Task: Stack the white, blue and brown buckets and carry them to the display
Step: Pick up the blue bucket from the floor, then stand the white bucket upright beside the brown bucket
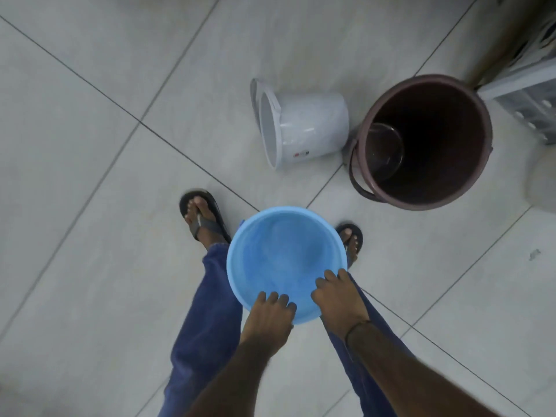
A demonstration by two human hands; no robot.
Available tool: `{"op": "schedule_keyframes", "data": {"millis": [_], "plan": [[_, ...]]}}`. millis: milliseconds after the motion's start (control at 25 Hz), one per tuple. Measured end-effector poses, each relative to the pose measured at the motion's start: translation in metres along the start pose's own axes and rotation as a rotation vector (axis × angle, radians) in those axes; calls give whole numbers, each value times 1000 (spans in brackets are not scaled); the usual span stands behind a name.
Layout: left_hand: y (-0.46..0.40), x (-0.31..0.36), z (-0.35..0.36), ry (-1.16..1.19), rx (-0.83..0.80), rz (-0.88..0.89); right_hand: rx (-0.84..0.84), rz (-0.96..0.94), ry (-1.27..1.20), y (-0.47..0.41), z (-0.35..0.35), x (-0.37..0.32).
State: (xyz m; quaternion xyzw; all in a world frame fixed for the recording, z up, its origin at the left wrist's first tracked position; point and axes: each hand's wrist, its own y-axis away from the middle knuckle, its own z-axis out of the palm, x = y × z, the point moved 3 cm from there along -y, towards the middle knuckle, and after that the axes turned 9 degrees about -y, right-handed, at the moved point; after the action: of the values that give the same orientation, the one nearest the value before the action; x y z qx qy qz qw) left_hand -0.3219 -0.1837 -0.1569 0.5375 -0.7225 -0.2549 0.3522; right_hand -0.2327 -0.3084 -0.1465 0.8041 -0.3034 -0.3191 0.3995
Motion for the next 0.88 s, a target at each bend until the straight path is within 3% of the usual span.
{"op": "schedule_keyframes", "data": {"millis": [240,480,720,800,880], "plan": [[-8,21,22,38,-88,-71,-25,-10,10,2,15,13],[-6,-28,-93,137,104,-222,96,20,96,14,-107,18],[-110,-127,-188,589,420,-556,483,-51,299,-96,-274,41],[-167,-155,-183,877,342,-640,484,-145,501,-157,-300,46],[-214,-173,-164,1089,195,-635,352,-221,786,-210,-302,49]]}}
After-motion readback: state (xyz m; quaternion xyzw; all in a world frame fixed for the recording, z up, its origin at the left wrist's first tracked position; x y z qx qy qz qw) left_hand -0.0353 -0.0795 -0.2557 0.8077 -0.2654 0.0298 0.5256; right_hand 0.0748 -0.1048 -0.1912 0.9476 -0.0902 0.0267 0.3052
